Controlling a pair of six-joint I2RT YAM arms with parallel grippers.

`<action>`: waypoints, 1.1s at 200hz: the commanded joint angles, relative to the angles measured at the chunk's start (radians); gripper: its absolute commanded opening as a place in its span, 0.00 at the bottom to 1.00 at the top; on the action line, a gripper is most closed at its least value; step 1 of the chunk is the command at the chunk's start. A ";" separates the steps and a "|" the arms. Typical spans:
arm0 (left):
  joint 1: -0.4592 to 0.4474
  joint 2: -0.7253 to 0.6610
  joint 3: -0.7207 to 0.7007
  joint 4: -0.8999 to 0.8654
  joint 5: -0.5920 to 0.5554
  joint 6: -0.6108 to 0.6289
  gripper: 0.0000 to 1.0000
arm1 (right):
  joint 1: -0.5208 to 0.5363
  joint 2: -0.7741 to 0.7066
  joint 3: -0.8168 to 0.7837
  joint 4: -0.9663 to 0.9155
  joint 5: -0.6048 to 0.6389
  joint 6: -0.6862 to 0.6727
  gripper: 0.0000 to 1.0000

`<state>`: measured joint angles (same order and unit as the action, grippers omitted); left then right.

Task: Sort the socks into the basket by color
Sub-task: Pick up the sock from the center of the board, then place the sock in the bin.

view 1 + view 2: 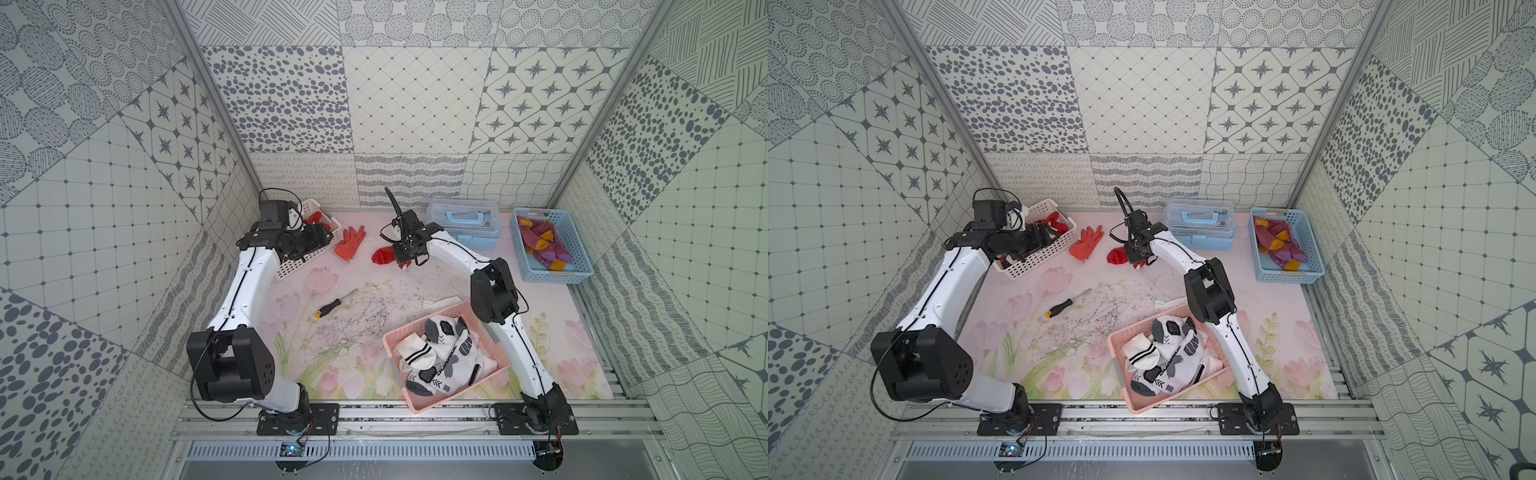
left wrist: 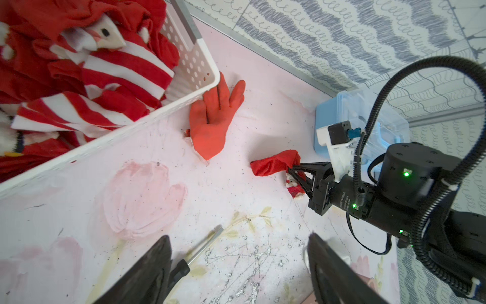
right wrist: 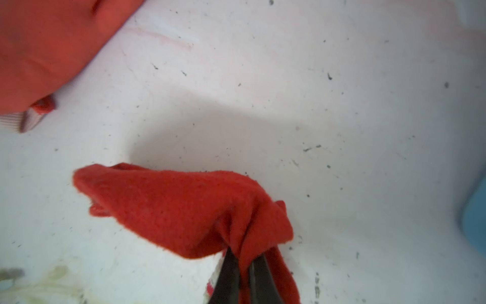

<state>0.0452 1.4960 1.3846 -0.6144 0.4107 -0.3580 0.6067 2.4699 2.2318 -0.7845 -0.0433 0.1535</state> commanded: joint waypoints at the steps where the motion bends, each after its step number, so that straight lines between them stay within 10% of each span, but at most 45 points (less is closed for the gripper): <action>1: -0.037 -0.036 -0.034 0.117 0.103 -0.050 0.81 | 0.009 -0.135 -0.036 0.067 -0.055 0.020 0.00; 220: -0.221 -0.060 -0.171 0.622 0.265 -0.466 0.85 | 0.108 -0.519 -0.322 0.360 -0.379 0.101 0.00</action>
<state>-0.1528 1.4418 1.2251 -0.1558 0.6292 -0.7208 0.7052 1.9942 1.9144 -0.4992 -0.4026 0.2325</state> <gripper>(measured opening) 0.853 0.077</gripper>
